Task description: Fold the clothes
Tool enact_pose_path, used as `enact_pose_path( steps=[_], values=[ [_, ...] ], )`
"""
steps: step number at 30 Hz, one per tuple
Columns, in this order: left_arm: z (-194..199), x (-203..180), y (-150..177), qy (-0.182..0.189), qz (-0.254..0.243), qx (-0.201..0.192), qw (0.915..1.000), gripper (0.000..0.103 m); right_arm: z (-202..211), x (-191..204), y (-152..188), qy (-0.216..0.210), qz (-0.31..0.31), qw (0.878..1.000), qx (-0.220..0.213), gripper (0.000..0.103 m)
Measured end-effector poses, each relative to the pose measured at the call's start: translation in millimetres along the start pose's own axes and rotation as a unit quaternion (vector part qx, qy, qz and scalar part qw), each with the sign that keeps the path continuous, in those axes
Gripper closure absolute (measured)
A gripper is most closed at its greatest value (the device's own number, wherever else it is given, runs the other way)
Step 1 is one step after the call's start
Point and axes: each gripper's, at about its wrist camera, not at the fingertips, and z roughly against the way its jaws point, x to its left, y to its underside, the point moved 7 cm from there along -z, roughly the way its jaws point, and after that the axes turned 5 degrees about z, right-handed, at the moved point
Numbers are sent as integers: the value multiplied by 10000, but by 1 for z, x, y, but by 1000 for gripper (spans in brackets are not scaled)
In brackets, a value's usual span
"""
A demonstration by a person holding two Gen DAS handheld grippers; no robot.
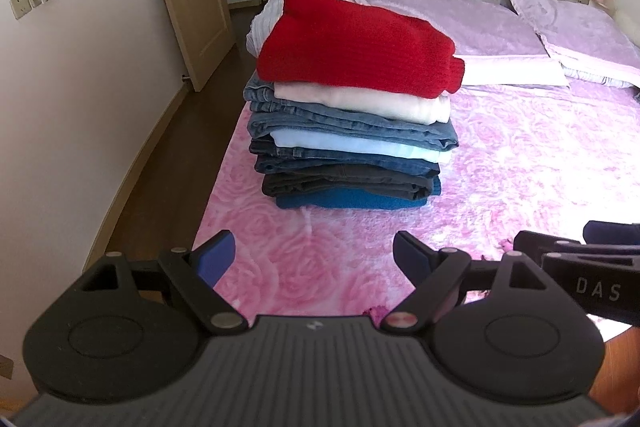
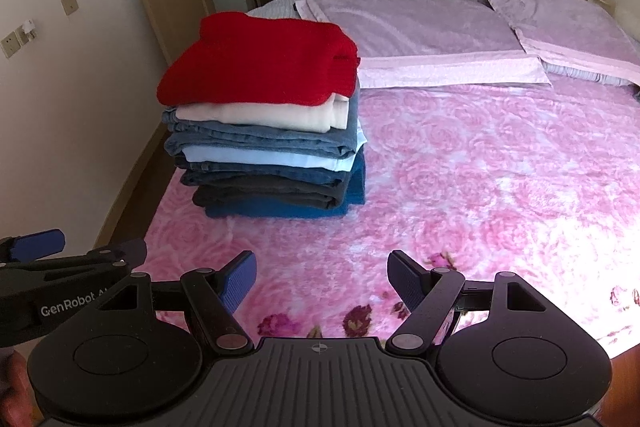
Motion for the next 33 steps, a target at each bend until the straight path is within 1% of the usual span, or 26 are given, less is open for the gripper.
enact_pose_path(
  steps=[10, 22, 33],
  values=[
    [-17, -4, -8, 70, -76, 93, 9999, 19, -18, -3, -4, 13, -40, 9999, 160, 28],
    [-25, 1, -29, 165, -188, 255, 9994, 19, -25, 3, -21, 90, -197, 9991, 354, 28],
    [-52, 11, -28, 172, -226, 389, 9988, 20, -48, 8, -22, 155, -301, 9984, 464, 28]
  ],
)
